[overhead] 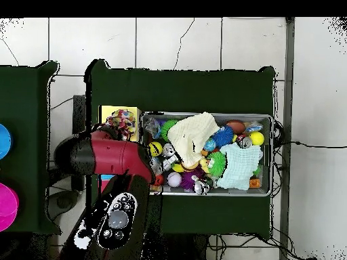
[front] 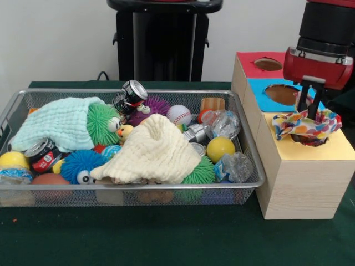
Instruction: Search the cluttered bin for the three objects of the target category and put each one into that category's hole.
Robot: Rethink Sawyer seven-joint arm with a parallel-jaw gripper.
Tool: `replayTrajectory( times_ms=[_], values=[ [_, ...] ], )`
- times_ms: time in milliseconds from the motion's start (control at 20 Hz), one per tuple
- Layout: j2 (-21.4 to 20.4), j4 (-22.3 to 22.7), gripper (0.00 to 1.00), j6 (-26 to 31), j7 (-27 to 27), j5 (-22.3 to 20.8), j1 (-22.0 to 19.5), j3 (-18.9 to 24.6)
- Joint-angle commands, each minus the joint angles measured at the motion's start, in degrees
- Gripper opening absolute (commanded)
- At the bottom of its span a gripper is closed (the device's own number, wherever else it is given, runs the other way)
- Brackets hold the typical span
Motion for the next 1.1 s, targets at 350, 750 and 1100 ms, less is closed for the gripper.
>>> replayTrajectory(
  times_ms=[350, 750, 1100],
  values=[
    [7.3, -3.9, 0.0, 1.1, 3.4, -4.6, -2.2, 7.9],
    [10.5, -4.7, 0.0, -3.7, 0.7, -4.7, -8.1, 16.9],
    [14.7, -6.8, 0.0, -1.3, 10.0, -0.7, -5.6, 13.5]
  ],
)
